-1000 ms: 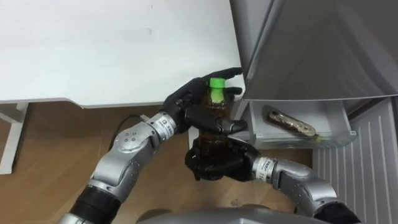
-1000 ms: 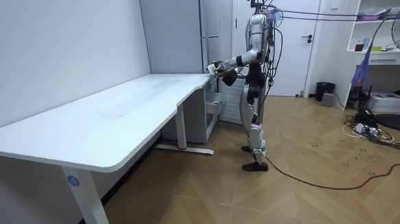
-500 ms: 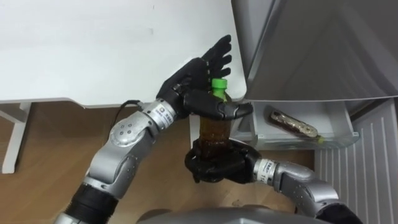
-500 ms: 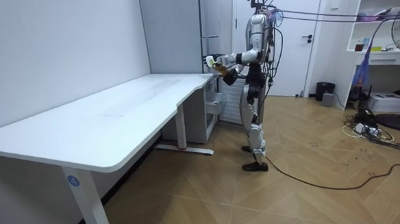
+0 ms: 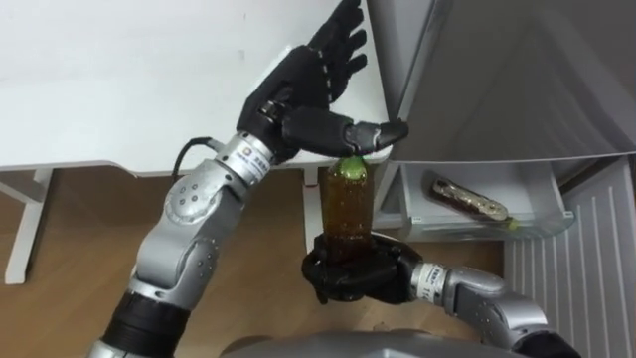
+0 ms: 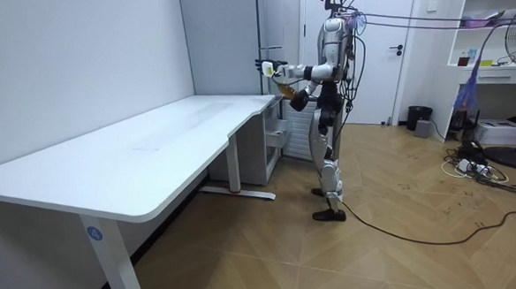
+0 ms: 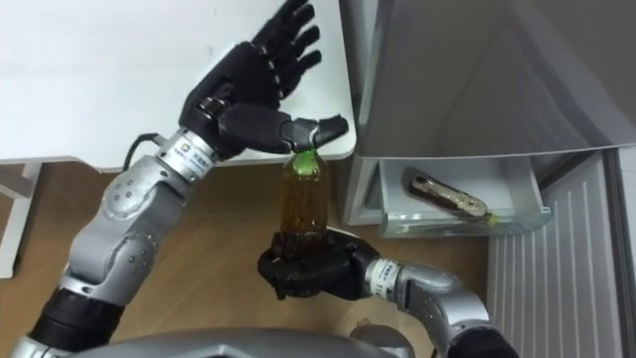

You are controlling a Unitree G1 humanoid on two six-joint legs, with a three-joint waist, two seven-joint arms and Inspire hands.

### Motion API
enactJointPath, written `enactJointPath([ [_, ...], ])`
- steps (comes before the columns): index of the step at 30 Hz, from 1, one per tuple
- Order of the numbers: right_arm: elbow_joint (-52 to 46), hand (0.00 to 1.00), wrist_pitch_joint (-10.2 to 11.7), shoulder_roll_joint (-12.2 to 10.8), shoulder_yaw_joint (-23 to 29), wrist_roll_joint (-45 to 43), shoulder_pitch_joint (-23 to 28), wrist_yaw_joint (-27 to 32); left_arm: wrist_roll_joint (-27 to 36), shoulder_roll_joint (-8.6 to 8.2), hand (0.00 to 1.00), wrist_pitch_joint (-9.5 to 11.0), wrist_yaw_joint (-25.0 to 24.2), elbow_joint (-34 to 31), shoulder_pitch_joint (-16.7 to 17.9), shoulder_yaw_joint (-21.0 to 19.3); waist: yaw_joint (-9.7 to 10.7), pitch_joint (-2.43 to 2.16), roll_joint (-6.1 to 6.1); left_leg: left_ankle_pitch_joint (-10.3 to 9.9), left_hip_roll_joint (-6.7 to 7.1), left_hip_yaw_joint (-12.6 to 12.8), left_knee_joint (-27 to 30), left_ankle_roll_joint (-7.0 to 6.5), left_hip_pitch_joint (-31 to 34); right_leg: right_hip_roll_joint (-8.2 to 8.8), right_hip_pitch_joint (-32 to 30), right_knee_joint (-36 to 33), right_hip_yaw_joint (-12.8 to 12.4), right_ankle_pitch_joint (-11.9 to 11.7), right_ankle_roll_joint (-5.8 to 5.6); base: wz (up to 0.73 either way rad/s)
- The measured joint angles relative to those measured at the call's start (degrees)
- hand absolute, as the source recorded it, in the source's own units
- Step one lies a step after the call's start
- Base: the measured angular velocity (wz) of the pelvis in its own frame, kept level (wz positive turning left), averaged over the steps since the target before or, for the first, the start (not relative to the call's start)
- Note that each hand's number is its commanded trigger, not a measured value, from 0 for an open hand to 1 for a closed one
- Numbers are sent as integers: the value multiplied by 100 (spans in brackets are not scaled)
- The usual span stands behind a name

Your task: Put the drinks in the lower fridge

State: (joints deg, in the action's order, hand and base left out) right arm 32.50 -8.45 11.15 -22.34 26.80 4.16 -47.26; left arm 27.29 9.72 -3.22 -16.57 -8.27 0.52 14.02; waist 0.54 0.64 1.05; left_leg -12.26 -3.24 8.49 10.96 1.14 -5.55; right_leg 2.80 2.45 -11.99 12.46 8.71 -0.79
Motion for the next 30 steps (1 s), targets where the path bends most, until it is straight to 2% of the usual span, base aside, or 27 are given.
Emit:
enactJointPath([
  [3,27,100,-39,5,202,-17,120,1,3,5,0,5,77,-292,3,-298,-142,10,10,-1,2,-25,-15,0,-19,-2,35,36,17,2,-2,2],
  [4,27,100,-40,9,275,-18,164,3,2,24,0,76,146,-392,3,-399,-206,10,12,-1,2,-24,-27,0,-35,-3,45,37,24,4,-4,6],
  [6,25,100,-40,73,346,-17,169,17,0,46,0,211,275,-414,3,-529,-257,11,8,-1,1,-6,-44,1,-67,-5,65,36,22,4,-4,0],
  [13,4,100,-26,99,632,-318,228,20,-333,42,0,269,649,-414,7,-971,-533,12,-4,-1,2,2,-54,1,-82,-10,79,47,15,6,-7,0],
  [15,5,100,-25,95,818,-379,309,4,-461,31,0,363,800,-413,79,-1207,-580,24,-33,-1,2,2,-63,1,-106,-11,102,53,17,6,-7,0],
  [19,5,100,-25,95,1017,-443,364,-2,-566,32,0,362,1132,-412,194,-1565,-574,20,-91,-1,4,-85,-77,1,-113,-13,146,80,44,6,-7,6],
  [24,-45,100,-41,139,1359,-466,489,-1,-553,33,0,362,1645,-400,598,-2030,-581,-30,-186,0,2,-97,-131,2,-139,-24,183,124,62,6,-7,0],
  [27,-49,100,-40,139,1561,-457,546,6,-551,32,0,362,1911,-300,814,-2249,-602,-23,-190,0,4,-89,-140,3,-243,-26,300,148,64,14,-19,1],
  [30,-231,100,-40,134,1729,-459,693,19,-548,33,0,362,2165,-210,833,-2557,-693,-15,-197,0,5,-102,-152,3,-260,-24,315,148,72,15,-21,0],
])
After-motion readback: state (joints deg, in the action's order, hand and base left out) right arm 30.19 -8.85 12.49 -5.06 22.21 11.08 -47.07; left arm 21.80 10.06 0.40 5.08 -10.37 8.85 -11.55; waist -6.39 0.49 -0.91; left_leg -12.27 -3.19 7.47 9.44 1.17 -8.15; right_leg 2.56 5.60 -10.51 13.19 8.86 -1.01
